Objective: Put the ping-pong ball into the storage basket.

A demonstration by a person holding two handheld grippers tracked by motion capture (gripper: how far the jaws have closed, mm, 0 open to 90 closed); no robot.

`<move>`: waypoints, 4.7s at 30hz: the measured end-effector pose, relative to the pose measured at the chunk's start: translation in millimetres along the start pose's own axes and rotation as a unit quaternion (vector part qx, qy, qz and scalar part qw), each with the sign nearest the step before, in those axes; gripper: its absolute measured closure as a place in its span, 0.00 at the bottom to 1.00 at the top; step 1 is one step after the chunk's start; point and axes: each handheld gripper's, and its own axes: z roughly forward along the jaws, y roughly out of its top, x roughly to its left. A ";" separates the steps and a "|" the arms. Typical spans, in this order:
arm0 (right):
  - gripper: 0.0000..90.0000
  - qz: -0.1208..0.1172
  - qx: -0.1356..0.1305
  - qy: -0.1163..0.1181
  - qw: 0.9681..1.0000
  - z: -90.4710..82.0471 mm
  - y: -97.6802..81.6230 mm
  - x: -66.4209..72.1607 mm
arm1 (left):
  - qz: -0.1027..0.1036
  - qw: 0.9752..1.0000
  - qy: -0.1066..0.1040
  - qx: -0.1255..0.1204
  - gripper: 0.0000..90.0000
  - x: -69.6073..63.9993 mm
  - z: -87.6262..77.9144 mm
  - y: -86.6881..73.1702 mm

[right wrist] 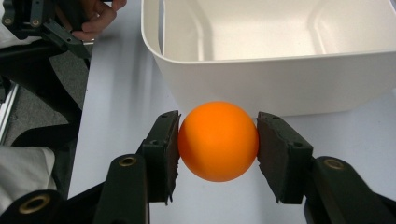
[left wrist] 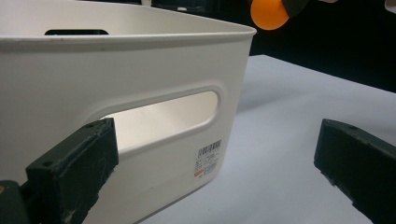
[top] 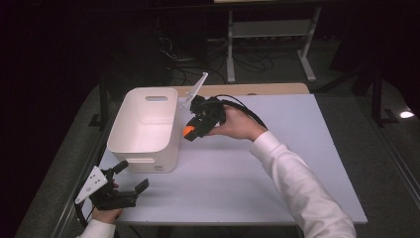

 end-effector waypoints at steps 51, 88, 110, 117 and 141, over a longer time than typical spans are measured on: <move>0.55 -0.009 -0.036 -0.010 0.999 2.0 60.2 -13.3 | -0.008 1.000 0.001 -0.003 0.00 -0.2 -0.2 -0.5; 0.26 0.018 -0.066 0.012 0.998 25.8 80.9 -19.7 | -0.005 1.000 0.002 -0.002 0.00 0.9 -1.7 0.0; 0.00 0.036 -0.118 -0.057 0.991 -4.8 34.0 -24.5 | -0.001 1.000 -0.001 0.005 0.00 -0.5 -0.2 -0.5; 0.00 0.049 -0.133 -0.058 0.988 -13.4 15.6 -23.8 | -0.004 1.000 -0.001 -0.001 0.00 -0.1 0.2 -0.7; 0.00 0.087 -0.152 -0.081 0.981 -37.2 -41.6 -15.6 | -0.013 1.000 -0.002 0.000 0.00 -0.1 4.8 -1.9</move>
